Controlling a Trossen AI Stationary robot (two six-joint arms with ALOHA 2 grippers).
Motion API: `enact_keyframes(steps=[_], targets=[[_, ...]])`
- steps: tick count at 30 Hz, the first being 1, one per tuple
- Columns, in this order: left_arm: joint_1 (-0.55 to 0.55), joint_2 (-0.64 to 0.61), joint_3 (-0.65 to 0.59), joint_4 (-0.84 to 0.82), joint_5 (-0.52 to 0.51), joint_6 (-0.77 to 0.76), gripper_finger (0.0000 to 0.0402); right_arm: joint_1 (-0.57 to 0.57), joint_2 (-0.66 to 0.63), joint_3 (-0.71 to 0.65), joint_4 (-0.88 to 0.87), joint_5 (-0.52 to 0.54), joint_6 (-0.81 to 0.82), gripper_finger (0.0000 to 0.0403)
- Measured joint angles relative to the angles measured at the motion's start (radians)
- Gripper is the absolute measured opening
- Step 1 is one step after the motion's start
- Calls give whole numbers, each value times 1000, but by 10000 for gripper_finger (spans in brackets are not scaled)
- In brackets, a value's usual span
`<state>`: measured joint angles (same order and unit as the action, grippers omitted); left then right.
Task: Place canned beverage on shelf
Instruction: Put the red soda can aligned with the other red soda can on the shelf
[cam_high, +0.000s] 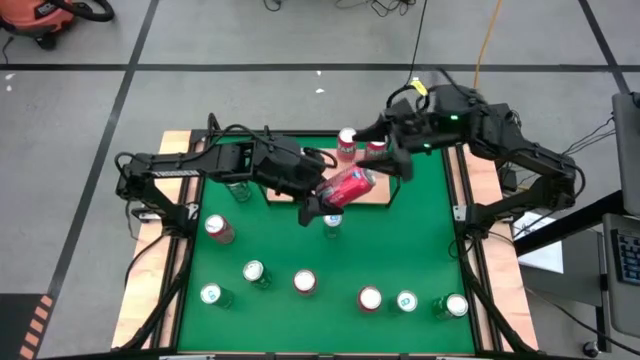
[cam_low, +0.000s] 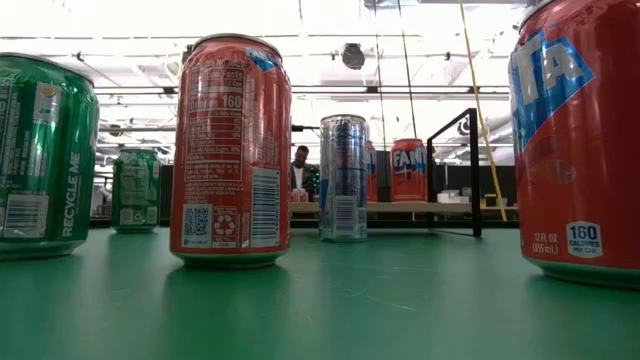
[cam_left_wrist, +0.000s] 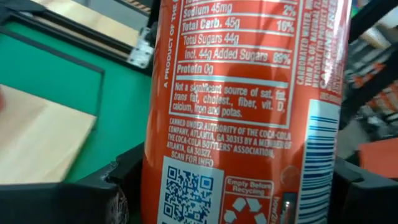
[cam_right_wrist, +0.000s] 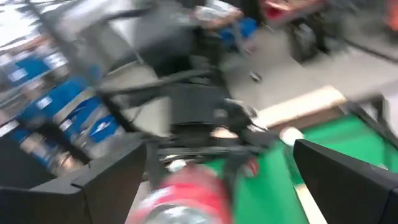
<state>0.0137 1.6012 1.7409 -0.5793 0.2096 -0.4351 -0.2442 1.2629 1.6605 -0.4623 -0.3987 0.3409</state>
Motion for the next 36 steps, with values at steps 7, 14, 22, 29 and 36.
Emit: enact_keyframes(steps=[7, 14, 22, 29, 36], targets=[[69, 0, 0, 26, 207, -75, 284, 1, -59, 0, -12, -72, -222, 394], [115, 6, 0, 44, 294, -87, 284, 11, -78, 0, -149, -71, -321, 393], [127, 24, 2, 125, 494, -110, 284, 24, -56, -1, -143, -74, -457, 393], [129, 59, 2, 188, 551, -112, 284, 25, -17, -1, -131, -173, -442, 393], [130, 89, 2, 243, 585, -140, 284, 38, 10, -1, -117, -206, -405, 393]])
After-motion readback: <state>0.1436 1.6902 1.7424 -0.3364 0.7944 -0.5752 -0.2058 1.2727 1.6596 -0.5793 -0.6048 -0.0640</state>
